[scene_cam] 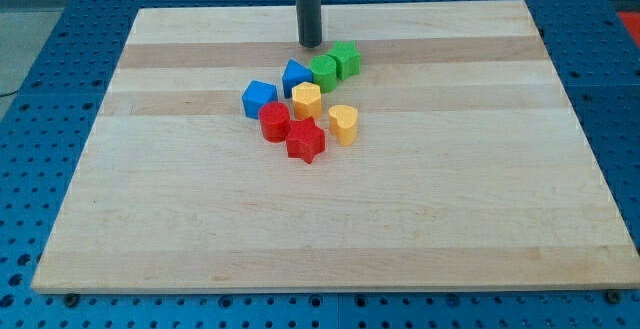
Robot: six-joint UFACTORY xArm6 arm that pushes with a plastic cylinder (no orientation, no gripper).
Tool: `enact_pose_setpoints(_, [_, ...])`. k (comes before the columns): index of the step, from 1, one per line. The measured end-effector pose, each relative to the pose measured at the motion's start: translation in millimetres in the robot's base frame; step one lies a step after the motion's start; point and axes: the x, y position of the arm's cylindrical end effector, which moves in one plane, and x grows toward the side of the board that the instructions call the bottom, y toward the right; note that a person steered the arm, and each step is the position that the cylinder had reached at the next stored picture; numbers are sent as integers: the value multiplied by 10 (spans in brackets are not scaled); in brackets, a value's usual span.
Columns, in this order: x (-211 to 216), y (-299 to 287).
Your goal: Push the green star closer to the yellow heart
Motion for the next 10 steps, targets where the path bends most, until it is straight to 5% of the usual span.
enact_pose_setpoints(4, [217,58])
enact_pose_setpoints(8, [688,827])
enact_pose_setpoints(10, [423,929])
